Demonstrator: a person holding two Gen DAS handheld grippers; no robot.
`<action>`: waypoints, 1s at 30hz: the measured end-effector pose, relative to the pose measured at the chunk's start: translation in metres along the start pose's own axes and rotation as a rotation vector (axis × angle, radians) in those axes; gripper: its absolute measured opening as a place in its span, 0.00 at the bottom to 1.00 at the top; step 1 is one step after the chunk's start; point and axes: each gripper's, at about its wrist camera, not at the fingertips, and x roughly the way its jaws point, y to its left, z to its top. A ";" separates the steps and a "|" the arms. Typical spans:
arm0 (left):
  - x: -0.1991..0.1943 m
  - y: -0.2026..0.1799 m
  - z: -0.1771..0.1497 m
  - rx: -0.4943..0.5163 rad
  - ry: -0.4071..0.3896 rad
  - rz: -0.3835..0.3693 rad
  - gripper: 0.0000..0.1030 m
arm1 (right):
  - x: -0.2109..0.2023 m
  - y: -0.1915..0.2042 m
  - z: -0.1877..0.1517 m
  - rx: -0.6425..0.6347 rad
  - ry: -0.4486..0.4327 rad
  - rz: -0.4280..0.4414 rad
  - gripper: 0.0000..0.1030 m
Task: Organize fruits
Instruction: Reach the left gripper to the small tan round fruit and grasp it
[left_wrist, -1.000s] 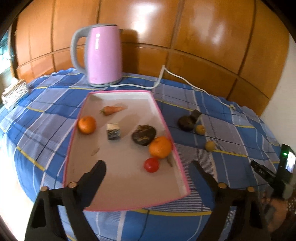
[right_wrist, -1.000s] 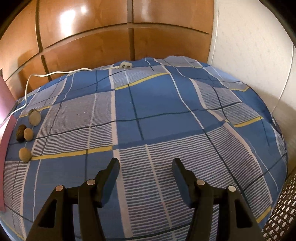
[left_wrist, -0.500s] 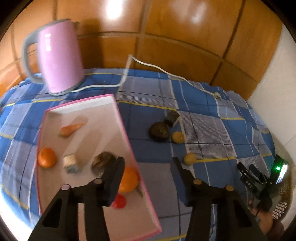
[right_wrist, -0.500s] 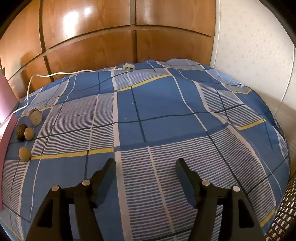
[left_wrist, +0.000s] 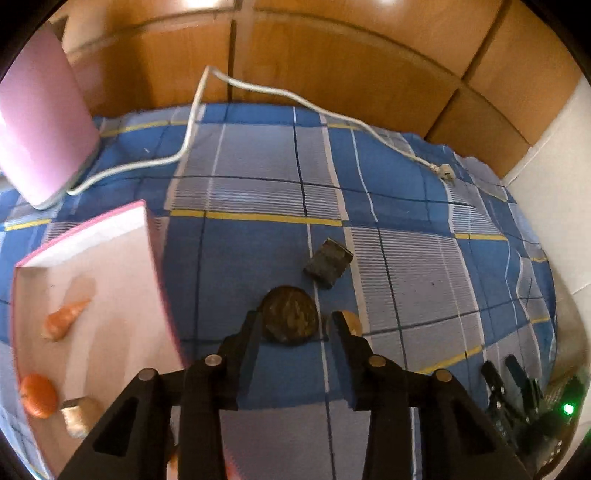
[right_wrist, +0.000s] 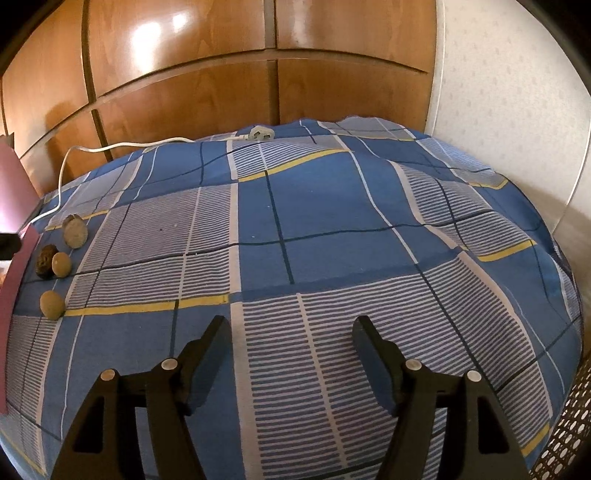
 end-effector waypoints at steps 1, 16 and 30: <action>0.003 0.001 0.002 -0.014 0.002 0.000 0.41 | 0.000 0.000 0.000 -0.001 0.001 0.000 0.68; -0.002 -0.044 -0.049 0.066 0.032 -0.125 0.42 | 0.002 0.001 0.001 -0.005 0.002 0.004 0.71; 0.009 -0.054 -0.090 0.079 -0.034 -0.067 0.25 | 0.002 0.000 0.001 -0.007 0.002 0.006 0.71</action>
